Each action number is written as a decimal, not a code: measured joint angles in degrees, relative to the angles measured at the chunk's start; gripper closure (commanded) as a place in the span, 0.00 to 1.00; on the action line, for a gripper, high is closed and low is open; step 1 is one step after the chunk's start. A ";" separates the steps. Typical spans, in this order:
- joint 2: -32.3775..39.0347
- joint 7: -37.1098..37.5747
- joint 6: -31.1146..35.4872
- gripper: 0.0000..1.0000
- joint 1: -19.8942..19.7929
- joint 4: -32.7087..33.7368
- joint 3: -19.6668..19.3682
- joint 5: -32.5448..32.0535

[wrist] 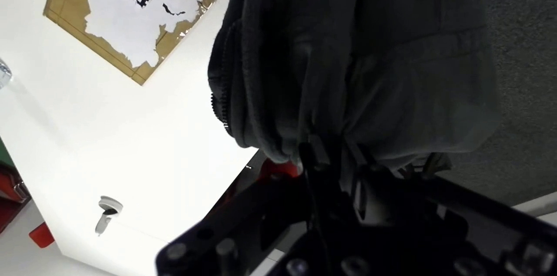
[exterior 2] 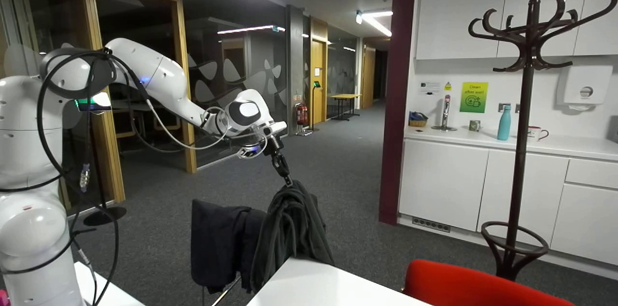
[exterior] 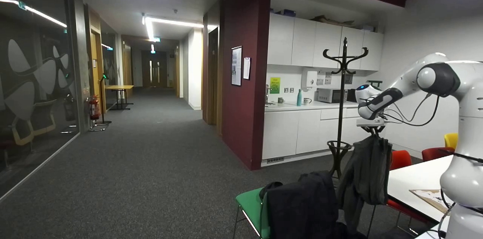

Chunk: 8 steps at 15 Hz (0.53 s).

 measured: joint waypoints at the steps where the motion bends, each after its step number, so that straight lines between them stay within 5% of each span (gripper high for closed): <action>1: 0.72 0.01 0.00 0.97 0.09 0.33 0.06 0.91; 8: 6.81 0.98 0.02 0.97 2.59 7.05 0.59 3.35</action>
